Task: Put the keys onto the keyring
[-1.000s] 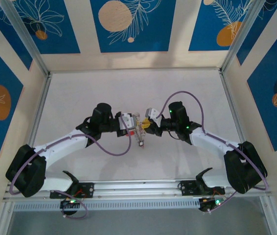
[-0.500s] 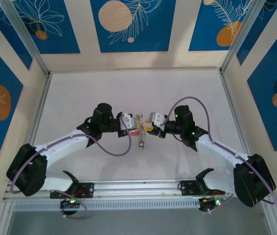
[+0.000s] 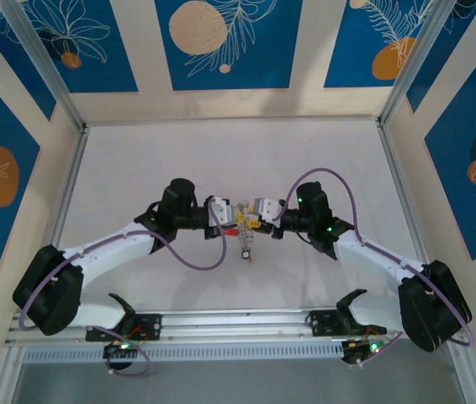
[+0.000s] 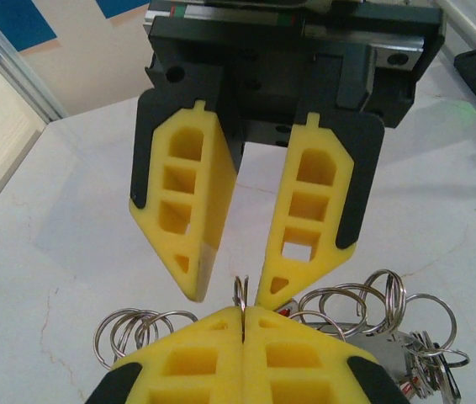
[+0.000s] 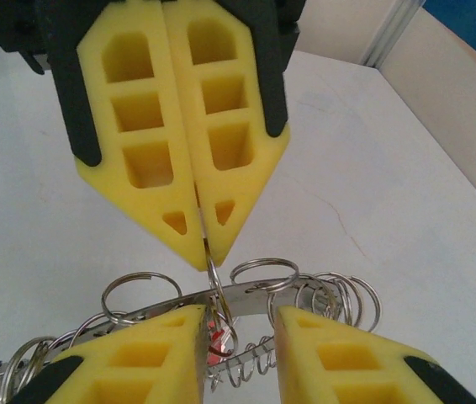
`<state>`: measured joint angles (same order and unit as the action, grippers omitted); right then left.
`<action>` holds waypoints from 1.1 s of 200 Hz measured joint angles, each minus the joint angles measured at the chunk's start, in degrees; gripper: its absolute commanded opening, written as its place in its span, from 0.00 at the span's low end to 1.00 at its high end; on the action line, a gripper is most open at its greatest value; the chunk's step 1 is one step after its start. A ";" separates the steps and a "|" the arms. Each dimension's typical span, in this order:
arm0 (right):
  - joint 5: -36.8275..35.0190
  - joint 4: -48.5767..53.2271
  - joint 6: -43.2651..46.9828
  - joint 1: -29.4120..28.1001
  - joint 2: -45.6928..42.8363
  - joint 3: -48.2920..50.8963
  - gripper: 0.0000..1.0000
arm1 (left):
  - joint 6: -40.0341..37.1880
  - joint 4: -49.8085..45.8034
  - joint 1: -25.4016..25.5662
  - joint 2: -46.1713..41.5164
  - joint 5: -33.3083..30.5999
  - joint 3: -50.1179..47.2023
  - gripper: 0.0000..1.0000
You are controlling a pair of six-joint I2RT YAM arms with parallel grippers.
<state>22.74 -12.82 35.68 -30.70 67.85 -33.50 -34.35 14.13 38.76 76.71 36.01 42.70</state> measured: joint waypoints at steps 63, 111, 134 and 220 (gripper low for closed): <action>0.33 0.07 2.45 -1.18 0.28 0.00 0.10 | -0.02 -0.02 0.07 0.00 0.44 0.00 0.00; 0.33 0.46 3.04 -1.25 -0.09 0.74 0.01 | -2.05 -3.37 0.17 -0.09 -0.02 0.59 0.00; 0.15 0.42 3.02 -1.33 -1.75 1.92 0.00 | -3.76 -5.70 0.50 -0.42 -0.85 1.31 0.00; -0.07 0.15 3.21 -1.44 -2.93 2.25 0.00 | -8.11 -11.34 0.81 -1.27 -6.36 2.86 0.00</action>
<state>22.68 -12.67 38.89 -32.14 64.93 -31.24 -42.46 2.79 39.57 75.44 29.65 45.56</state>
